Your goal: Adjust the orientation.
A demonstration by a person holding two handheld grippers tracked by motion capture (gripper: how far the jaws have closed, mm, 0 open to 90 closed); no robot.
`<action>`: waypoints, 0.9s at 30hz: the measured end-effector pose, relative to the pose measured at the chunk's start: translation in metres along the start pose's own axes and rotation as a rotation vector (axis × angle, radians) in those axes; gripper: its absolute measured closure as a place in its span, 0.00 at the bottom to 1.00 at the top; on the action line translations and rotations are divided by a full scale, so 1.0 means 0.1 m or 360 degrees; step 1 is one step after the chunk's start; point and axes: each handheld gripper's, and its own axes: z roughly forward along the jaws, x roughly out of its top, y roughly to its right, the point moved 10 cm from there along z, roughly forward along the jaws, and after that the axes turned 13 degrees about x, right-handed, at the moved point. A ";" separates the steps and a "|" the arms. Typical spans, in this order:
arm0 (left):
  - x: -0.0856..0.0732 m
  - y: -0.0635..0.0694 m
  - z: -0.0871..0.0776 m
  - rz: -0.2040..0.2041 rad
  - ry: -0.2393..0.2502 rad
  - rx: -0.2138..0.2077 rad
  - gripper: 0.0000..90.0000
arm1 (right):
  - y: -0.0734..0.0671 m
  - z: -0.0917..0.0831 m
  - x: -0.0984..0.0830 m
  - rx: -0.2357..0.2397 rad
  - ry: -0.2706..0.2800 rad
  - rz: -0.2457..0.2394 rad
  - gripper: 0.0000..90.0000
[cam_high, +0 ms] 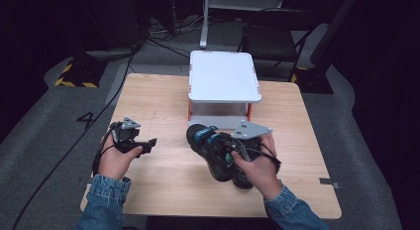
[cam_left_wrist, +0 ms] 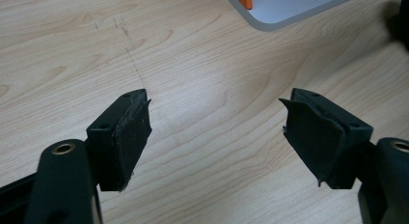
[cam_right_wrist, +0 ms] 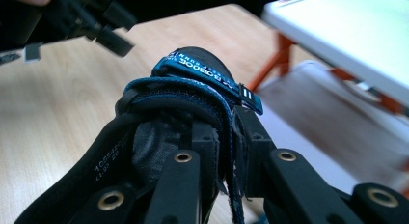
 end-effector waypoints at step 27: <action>0.11 0.09 0.12 0.0030 0.0002 -0.0047 0.27 | 1.14 -1.09 -1.19 -0.0635 -0.0237 0.0473 0.89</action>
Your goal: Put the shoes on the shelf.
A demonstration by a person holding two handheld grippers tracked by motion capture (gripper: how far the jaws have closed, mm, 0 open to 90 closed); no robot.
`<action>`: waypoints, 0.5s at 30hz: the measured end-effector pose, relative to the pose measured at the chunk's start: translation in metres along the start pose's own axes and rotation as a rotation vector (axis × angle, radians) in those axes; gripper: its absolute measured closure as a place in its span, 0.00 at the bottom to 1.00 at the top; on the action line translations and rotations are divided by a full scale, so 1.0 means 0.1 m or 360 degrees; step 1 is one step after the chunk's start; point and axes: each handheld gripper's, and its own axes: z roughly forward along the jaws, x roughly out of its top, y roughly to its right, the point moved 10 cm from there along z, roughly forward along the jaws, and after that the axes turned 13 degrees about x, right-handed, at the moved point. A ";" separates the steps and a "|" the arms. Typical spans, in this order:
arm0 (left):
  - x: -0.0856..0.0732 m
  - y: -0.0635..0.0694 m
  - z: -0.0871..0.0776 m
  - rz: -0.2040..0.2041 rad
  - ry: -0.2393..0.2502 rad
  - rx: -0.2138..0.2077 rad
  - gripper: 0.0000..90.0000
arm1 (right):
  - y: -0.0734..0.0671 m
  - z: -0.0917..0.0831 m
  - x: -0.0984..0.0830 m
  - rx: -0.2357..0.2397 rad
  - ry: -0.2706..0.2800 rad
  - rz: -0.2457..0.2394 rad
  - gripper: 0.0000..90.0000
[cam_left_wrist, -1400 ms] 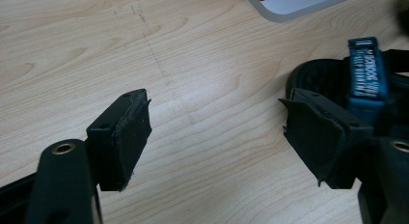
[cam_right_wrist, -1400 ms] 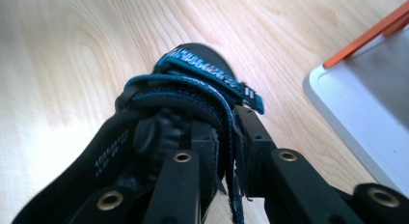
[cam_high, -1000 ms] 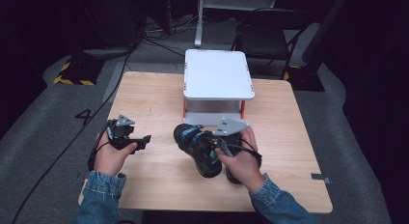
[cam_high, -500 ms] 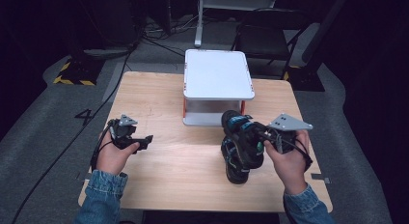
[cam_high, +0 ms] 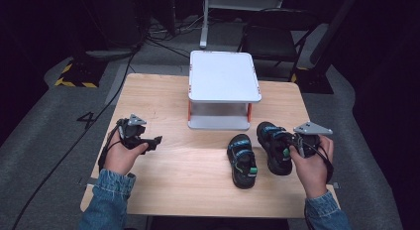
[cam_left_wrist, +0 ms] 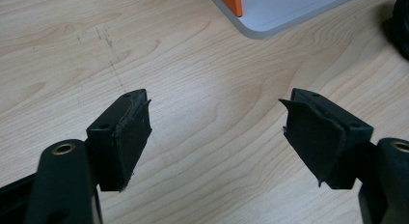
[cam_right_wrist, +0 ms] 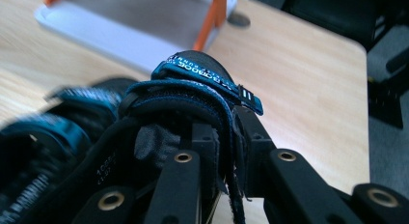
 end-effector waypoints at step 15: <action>-0.02 0.02 0.01 0.0006 -0.0011 -0.0002 0.27 | -0.13 0.45 -0.36 0.0129 -0.0135 0.0084 0.87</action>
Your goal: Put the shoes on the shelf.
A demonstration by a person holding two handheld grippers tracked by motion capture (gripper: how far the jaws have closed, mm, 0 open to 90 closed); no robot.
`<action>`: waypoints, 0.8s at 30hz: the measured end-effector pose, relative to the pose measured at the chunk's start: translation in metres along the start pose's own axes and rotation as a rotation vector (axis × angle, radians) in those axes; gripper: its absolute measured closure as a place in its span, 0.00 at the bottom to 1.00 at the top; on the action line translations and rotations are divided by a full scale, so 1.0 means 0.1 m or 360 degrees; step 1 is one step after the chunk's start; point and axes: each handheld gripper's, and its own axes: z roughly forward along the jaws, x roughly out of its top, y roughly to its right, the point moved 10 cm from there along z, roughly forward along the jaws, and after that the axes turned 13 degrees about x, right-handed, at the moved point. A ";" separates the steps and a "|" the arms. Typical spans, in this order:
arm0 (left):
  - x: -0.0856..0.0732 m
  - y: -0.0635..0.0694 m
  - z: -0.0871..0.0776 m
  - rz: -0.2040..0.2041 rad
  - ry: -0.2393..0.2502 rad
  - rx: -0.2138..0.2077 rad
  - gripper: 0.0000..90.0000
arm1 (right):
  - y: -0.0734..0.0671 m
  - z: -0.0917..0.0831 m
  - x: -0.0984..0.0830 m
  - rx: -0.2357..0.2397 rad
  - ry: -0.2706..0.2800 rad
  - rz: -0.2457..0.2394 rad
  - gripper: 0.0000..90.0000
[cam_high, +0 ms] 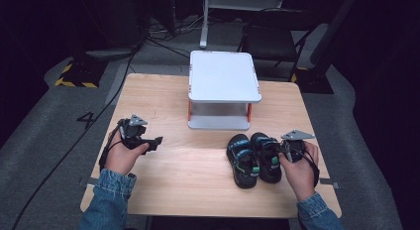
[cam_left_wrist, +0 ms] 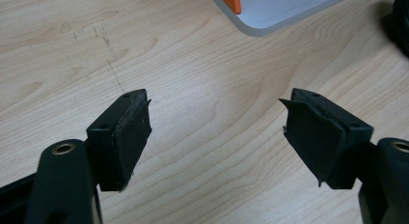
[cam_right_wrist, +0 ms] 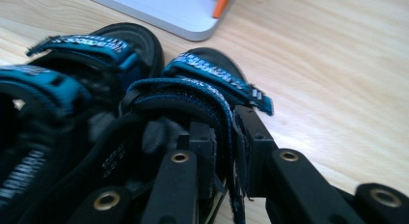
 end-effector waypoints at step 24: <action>0.01 0.00 0.00 0.0002 0.0005 0.0000 0.27 | -0.10 -0.03 -0.06 0.0087 -0.0092 -0.0084 0.51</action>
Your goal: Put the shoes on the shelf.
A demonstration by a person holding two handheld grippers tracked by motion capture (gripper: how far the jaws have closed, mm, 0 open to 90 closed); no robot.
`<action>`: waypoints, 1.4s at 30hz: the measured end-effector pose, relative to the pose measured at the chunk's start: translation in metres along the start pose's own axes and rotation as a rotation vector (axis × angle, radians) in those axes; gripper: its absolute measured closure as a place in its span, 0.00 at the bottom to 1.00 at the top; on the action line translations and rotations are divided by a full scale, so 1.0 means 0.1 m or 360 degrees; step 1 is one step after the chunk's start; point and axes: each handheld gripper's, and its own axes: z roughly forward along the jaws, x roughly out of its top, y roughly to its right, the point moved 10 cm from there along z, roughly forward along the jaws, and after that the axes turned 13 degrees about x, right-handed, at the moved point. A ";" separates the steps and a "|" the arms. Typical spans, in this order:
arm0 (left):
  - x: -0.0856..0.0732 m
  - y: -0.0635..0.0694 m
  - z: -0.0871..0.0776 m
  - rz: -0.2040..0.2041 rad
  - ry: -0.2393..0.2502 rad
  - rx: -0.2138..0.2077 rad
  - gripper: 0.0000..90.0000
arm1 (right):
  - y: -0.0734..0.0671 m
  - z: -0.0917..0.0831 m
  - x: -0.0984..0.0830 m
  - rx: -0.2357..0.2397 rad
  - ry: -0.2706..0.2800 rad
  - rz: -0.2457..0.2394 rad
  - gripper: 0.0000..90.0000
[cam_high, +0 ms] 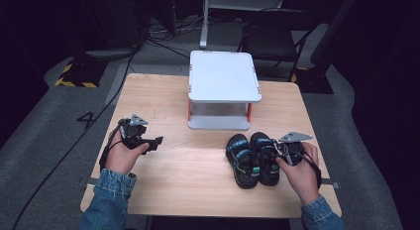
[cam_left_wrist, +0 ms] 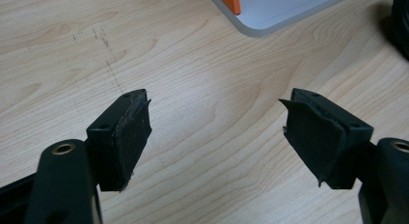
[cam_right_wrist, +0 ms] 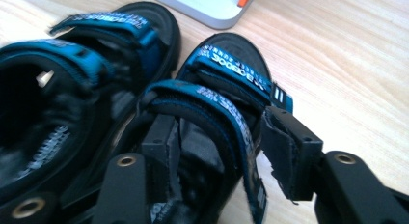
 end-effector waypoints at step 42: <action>-0.12 -0.06 -0.06 -0.0018 -0.0026 0.0032 0.27 | -0.53 0.28 -0.09 0.0232 -0.0229 0.0198 0.83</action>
